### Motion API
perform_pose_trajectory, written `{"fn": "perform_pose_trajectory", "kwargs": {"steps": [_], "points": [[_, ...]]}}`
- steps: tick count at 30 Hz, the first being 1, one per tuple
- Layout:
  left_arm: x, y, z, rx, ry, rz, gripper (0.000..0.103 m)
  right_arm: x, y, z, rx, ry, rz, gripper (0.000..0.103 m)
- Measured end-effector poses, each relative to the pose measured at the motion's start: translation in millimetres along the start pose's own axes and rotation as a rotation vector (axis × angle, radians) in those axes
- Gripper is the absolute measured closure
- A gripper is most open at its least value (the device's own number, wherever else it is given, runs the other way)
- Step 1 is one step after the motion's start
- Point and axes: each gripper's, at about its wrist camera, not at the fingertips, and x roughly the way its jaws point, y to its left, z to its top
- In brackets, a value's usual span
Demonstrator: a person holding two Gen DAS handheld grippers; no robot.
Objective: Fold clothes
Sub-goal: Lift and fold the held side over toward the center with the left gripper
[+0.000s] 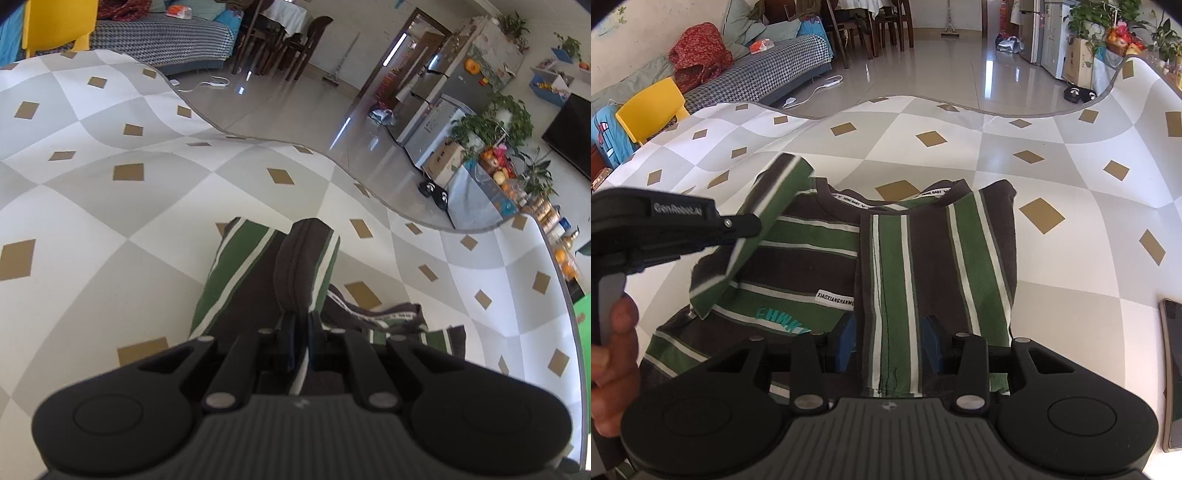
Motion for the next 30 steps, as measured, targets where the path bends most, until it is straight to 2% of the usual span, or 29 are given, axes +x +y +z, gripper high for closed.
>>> {"fn": "perform_pose_trajectory", "kwargs": {"steps": [5, 7, 8, 13, 18, 26, 30], "points": [[28.3, -10.4, -32.3, 0.05, 0.112, 0.023, 0.093, 0.8, -10.6, -8.4, 0.002, 0.035, -0.01, 0.064], [33.6, -8.9, -39.9, 0.052, 0.134, 0.034, 0.084, 0.4, -15.3, -10.9, 0.008, 0.045, -0.013, 0.064], [33.8, -8.4, -41.6, 0.052, 0.138, 0.036, 0.083, -1.0, -17.5, -11.0, 0.014, 0.043, -0.015, 0.064], [10.7, -9.5, -30.1, 0.041, 0.087, 0.009, 0.064, -7.7, -26.6, -10.3, 0.037, 0.024, -0.029, 0.064], [-11.8, -5.7, -23.9, 0.035, 0.055, 0.01, 0.061, -12.7, -30.6, -12.0, 0.036, 0.001, -0.048, 0.064], [-24.3, 23.1, -40.7, 0.037, 0.068, 0.117, 0.061, -6.9, -53.0, -18.2, 0.073, 0.005, -0.118, 0.064], [-24.6, 32.0, -53.8, 0.056, 0.081, 0.165, 0.06, -6.0, -66.5, -21.1, 0.122, -0.005, -0.126, 0.064]]}}
